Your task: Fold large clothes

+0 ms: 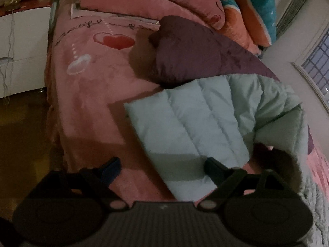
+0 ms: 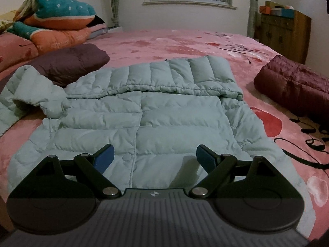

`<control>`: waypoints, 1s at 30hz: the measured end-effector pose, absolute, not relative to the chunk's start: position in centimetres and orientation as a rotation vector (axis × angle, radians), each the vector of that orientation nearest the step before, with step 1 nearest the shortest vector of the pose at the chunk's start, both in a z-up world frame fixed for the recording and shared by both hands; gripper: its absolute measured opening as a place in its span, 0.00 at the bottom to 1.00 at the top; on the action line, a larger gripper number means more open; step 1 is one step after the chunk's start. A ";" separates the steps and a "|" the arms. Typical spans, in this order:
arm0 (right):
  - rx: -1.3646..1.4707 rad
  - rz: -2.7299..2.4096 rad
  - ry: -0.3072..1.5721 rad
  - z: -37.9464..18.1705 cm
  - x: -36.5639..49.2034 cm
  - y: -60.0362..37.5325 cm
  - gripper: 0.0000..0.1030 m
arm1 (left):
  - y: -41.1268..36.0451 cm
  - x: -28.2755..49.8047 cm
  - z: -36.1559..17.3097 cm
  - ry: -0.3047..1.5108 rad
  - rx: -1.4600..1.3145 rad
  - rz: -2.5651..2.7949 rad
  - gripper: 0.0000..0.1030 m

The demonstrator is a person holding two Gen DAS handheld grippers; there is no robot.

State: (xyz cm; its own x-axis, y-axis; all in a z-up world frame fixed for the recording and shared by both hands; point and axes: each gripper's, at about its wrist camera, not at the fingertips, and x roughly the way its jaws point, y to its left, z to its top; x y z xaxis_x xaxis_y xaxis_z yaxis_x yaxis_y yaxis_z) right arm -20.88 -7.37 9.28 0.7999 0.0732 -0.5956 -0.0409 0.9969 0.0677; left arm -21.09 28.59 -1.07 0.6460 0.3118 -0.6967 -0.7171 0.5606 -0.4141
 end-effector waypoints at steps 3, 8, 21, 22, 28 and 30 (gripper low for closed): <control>0.056 0.061 0.642 9.1 -20.5 -7.5 1.00 | 28.3 -20.5 -1.2 0.601 -0.726 0.667 0.89; 0.085 0.057 0.637 9.0 -19.7 -7.7 1.00 | 27.8 -20.1 -1.0 0.579 -0.676 0.691 0.62; 0.212 -0.001 0.541 9.8 -19.2 -10.8 1.00 | 29.5 -21.0 4.6 0.391 -0.783 0.578 0.01; 0.227 -0.007 0.540 9.8 -19.2 -11.3 1.00 | 29.6 -21.1 5.7 0.361 -0.778 0.562 0.01; 0.312 -0.041 0.524 9.8 -18.9 -13.6 1.00 | 30.9 -20.6 14.1 0.212 -0.726 0.413 0.01; 0.339 -0.050 0.514 9.8 -18.8 -14.5 1.00 | 30.8 -19.8 16.5 0.187 -0.726 0.356 0.01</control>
State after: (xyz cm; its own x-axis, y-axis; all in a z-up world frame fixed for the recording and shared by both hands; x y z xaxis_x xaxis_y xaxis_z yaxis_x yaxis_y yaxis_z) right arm -18.85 -14.51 9.79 0.8709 0.0375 -0.4900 0.1311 0.9432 0.3051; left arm -19.81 30.84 16.46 0.9238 0.2524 -0.2879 -0.3803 0.6916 -0.6140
